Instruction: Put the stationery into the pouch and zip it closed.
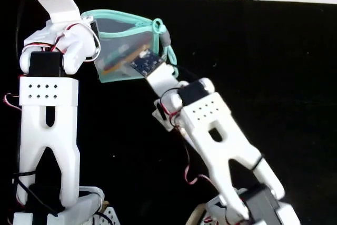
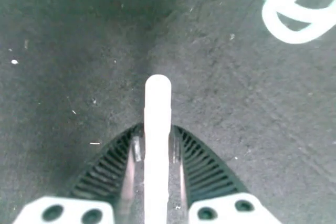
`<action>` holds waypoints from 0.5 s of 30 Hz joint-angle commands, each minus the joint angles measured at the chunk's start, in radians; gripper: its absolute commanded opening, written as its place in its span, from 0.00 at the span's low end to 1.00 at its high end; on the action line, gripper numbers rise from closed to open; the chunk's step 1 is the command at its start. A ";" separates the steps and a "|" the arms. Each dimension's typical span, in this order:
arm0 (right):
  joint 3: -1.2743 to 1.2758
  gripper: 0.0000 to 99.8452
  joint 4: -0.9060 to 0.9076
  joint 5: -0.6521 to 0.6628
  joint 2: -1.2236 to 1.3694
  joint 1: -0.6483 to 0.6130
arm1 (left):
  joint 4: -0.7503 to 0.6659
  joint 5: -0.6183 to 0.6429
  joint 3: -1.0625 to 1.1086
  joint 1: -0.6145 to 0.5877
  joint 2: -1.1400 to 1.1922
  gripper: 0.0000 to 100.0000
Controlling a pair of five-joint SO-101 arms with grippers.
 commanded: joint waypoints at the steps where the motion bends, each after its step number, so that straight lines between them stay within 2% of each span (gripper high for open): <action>1: -0.021 0.01 0.004 -0.054 -0.090 0.012 | 0.000 0.008 0.008 0.004 0.044 0.01; 12: -0.418 0.01 0.013 -0.244 -0.090 0.097 | 0.000 0.008 0.008 0.004 0.044 0.01; 15: -0.478 0.01 0.013 -0.354 -0.079 0.107 | 0.000 0.008 0.008 0.005 0.047 0.01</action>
